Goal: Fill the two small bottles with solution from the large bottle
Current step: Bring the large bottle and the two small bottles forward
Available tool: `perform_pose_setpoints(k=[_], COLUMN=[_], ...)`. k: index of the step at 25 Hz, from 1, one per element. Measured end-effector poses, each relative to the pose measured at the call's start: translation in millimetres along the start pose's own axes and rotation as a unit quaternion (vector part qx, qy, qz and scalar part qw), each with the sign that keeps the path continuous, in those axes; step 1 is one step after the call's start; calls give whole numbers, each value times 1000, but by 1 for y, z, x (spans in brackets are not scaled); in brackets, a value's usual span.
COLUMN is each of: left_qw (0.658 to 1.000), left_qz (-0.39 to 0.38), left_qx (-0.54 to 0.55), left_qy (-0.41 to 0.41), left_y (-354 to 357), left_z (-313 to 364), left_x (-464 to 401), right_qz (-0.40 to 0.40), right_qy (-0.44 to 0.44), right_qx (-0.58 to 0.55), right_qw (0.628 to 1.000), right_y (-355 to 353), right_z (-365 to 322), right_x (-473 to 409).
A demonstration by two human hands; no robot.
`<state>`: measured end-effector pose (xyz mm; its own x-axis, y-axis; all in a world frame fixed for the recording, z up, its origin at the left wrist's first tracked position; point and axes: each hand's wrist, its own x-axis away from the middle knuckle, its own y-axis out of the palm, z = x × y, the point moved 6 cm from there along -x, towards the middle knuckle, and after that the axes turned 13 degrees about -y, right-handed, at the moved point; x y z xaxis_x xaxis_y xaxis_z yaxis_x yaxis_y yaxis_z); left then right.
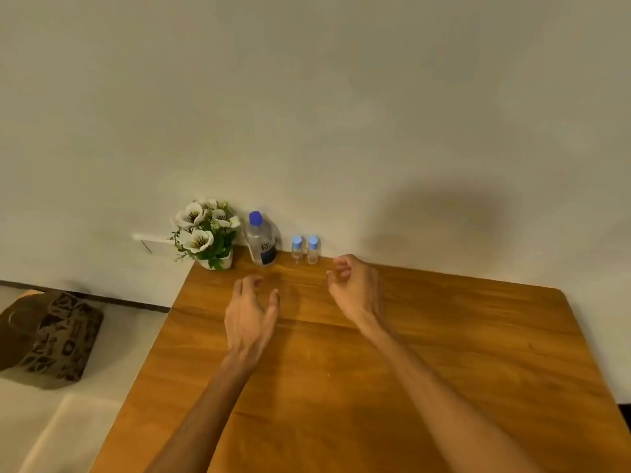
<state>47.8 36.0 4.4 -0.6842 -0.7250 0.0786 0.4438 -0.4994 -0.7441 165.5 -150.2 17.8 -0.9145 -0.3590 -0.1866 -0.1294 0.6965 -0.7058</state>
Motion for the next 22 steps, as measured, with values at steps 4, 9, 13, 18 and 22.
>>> perform_pose_setpoints(k=[4, 9, 13, 18, 22], left_qw=[997, 991, 990, 991, 994], left_qz=[37, 97, 122, 109, 37], left_qx=[53, 59, 57, 70, 85], left_qy=[-46, -71, -48, -9, 53], left_y=[37, 67, 78, 76, 86], left_z=[-8, -20, -26, -40, -49], left_x=[-52, -87, -110, -87, -3], right_qz=[76, 218, 252, 210, 91], right_qy=[15, -84, -94, -92, -69], right_qx=[-55, -36, -30, -32, -69], right_qw=[995, 972, 963, 973, 991], right_y=[44, 72, 89, 83, 71], right_z=[27, 32, 47, 58, 57], right_x=[-27, -32, -25, 8, 59])
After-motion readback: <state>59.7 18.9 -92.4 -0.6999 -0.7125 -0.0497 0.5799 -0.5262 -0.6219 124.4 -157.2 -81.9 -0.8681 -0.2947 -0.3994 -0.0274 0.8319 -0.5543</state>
